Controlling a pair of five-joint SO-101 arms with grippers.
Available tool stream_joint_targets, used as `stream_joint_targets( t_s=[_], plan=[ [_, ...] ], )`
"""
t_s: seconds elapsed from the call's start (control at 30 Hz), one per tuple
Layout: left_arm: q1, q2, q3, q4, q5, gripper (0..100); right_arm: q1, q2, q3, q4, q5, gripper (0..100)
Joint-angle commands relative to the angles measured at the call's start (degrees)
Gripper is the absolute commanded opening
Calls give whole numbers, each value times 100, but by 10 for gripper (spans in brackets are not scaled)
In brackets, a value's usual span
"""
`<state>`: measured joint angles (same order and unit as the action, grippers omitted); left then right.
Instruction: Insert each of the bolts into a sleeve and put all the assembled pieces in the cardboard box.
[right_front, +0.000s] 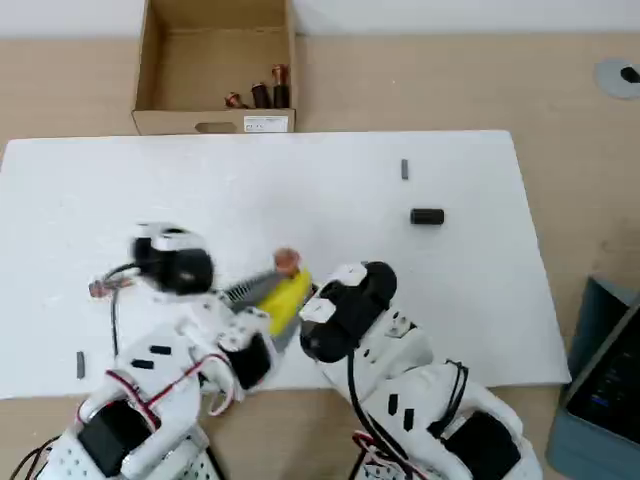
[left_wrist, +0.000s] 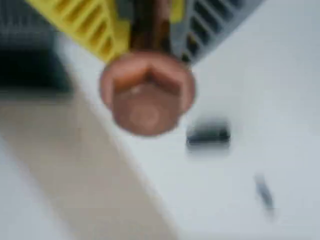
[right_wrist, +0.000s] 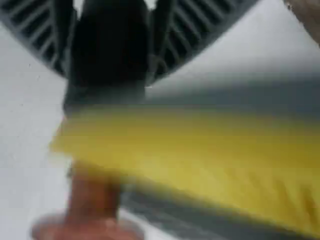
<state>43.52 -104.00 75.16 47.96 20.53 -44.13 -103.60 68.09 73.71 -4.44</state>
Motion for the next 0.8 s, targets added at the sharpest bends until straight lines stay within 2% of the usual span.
stream_joint_targets(
  t_s=[0.0,0.27,0.47,0.6,0.77],
  plan=[
    [237,-40,-211,237,-114,1,-75,-585,-57,-185,62,9],
    [141,-40,-35,299,-114,9,-75,-585,-57,-185,70,9],
    [-598,-40,-105,299,-352,178,-75,-585,-57,-185,70,9],
    [-914,-40,-457,308,-607,184,-75,-585,-57,-185,70,9],
    [-949,-40,-826,316,-712,184,-75,-585,-57,-185,70,9]
  ],
)
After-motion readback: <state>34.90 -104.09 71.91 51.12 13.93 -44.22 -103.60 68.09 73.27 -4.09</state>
